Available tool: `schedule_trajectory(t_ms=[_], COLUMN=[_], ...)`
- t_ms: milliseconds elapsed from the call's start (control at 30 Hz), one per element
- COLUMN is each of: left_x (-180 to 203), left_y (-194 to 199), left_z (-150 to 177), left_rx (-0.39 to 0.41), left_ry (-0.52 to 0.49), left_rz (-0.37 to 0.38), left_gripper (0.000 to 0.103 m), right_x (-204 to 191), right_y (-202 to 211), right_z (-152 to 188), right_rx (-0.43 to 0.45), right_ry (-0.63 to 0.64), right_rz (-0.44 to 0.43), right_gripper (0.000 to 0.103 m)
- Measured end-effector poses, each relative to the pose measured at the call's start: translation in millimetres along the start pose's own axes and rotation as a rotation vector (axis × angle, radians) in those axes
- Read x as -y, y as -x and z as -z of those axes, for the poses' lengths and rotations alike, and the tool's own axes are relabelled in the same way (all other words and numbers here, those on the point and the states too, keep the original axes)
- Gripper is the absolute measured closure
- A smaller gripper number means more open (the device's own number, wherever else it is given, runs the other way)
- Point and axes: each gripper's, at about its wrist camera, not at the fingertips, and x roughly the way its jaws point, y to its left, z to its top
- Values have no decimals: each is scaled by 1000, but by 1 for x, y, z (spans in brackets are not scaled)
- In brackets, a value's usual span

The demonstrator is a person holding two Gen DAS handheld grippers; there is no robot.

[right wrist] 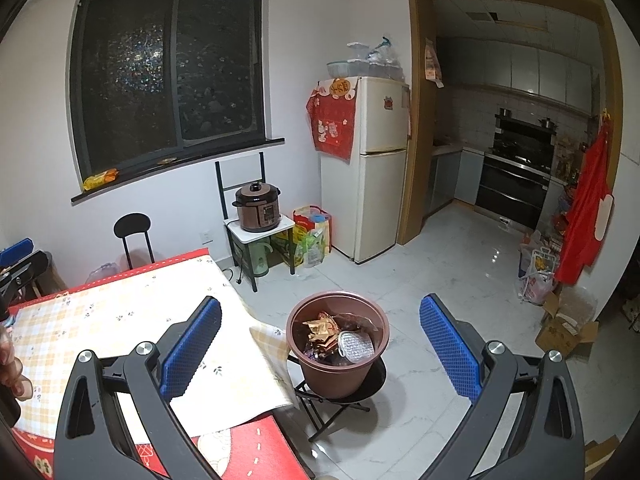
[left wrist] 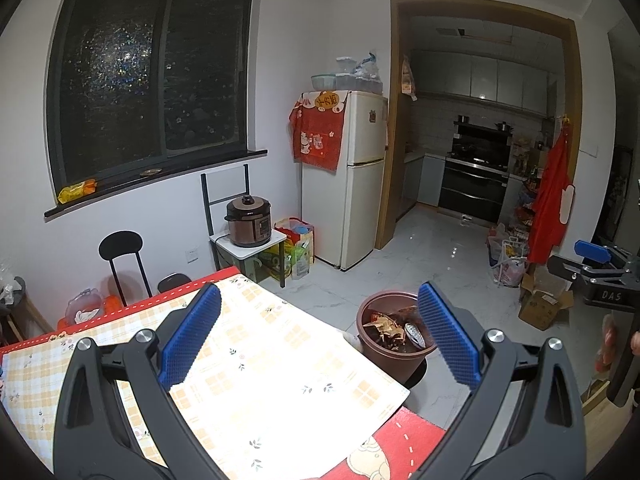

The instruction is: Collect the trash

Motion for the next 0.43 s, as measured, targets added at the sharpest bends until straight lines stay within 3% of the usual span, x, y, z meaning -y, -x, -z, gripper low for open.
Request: schedule_trajectory(t_ms=[433], left_x=[-1], left_y=[-11], left_z=[3], left_rx=[-24], left_ry=[12], left_rz=[4], left_gripper=[6], right_x=[3], right_y=[-6], right_z=[4], right_rx=[-15], right_ry=[-10], right_rz=[9], right_gripper=[5])
